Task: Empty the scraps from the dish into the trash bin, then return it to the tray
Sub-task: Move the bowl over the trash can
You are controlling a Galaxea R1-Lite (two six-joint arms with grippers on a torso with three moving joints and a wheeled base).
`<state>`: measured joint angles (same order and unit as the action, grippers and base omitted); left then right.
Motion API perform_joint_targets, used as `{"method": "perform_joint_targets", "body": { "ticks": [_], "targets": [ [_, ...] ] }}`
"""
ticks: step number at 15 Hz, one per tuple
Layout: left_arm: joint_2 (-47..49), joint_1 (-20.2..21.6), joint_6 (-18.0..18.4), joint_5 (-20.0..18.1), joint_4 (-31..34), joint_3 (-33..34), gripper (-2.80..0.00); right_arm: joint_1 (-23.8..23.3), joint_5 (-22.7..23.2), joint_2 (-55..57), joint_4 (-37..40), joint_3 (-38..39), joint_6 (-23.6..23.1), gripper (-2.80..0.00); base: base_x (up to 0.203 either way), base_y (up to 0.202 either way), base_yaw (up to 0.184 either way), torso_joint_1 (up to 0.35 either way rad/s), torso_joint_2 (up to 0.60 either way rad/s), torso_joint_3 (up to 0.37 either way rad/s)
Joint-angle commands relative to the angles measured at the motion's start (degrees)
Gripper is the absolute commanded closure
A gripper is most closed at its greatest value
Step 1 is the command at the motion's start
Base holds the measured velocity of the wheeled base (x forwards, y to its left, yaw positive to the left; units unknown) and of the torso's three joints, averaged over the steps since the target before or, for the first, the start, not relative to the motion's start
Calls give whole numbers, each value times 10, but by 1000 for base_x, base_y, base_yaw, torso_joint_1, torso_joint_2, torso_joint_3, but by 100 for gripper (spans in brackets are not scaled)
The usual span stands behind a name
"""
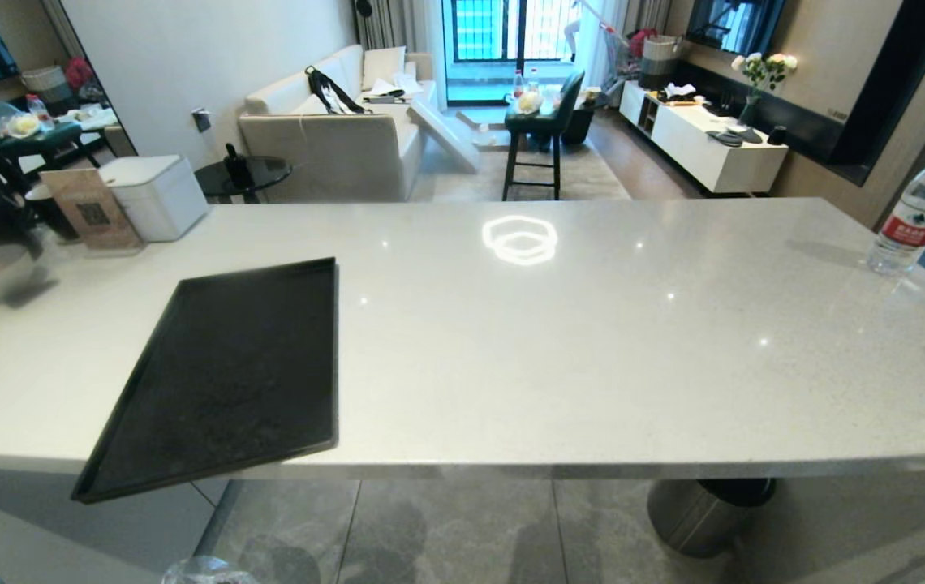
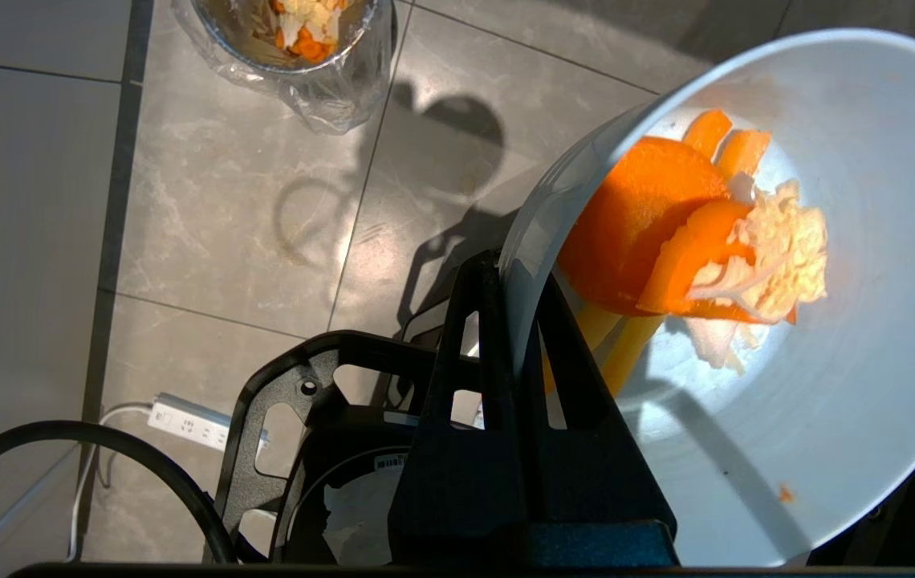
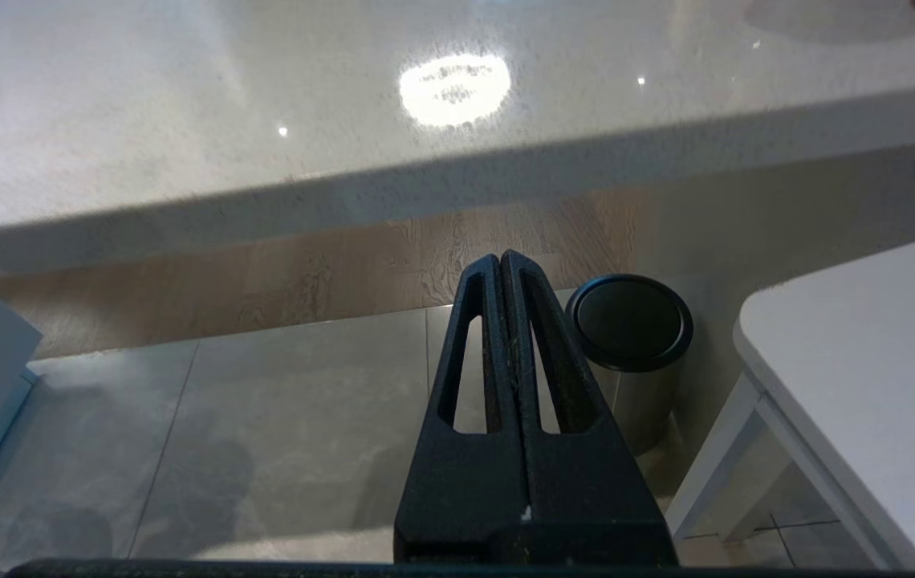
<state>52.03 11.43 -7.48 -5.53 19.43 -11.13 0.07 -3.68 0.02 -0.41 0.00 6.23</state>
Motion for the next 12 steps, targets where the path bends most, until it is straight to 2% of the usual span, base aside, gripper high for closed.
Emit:
{"method": "perform_joint_targets", "body": {
  "ticks": [1,12],
  "targets": [
    [1,-1,0,0,1,1,0,0,0,0,0,0,0,0,0,0,0,-192,540,368],
    [1,2,0,-1,1,1,0,0,0,1,0,0,0,0,0,0,0,-138,510,368]
  ]
}}
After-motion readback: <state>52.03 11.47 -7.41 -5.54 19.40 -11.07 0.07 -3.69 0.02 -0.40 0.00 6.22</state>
